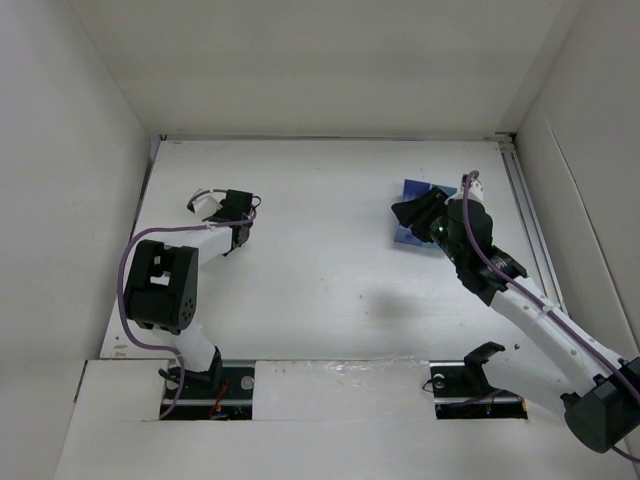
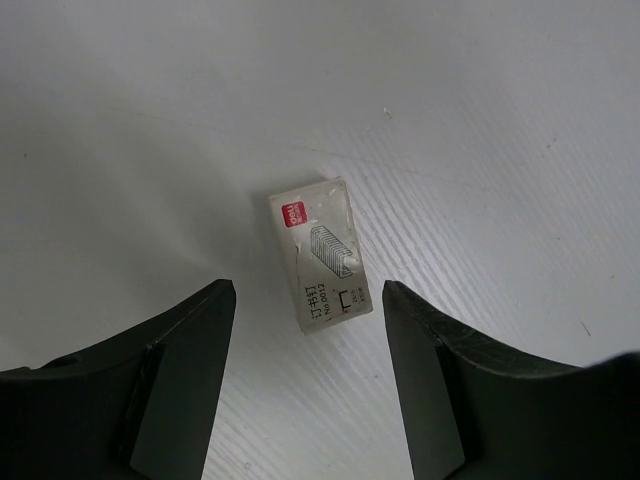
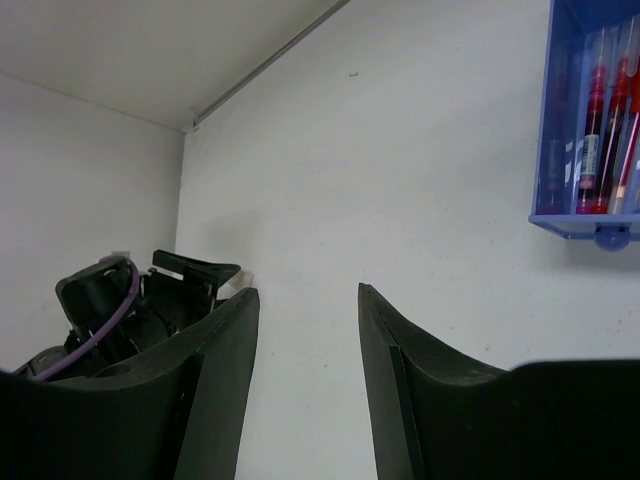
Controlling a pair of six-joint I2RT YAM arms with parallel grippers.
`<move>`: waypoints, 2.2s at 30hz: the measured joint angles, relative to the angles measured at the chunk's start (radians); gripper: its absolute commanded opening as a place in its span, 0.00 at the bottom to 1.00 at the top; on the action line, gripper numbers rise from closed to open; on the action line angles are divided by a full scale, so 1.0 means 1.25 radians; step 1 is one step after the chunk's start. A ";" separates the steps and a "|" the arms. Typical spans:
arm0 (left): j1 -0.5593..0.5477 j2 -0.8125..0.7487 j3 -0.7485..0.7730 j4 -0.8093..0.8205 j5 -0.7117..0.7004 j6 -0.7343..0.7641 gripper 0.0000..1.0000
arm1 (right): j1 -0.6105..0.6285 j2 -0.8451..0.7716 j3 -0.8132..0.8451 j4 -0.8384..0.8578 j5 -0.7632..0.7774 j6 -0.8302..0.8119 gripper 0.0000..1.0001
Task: Sort the stationery into containers
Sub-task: Pick up the stationery from the center of the board, then place the stationery in the storage box.
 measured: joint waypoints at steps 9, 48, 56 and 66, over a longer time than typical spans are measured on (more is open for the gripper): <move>-0.001 0.035 0.028 0.005 0.013 0.018 0.57 | 0.009 0.022 0.005 -0.001 -0.003 -0.005 0.50; -0.334 0.062 0.285 0.174 0.284 0.153 0.13 | 0.018 0.028 0.015 -0.001 0.016 -0.013 0.50; -0.438 0.258 0.513 0.220 0.418 0.152 0.14 | 0.018 -0.018 0.015 -0.002 0.037 -0.013 0.50; -0.504 0.412 0.641 0.278 0.531 0.128 0.16 | 0.018 -0.172 -0.006 -0.002 0.121 0.011 0.50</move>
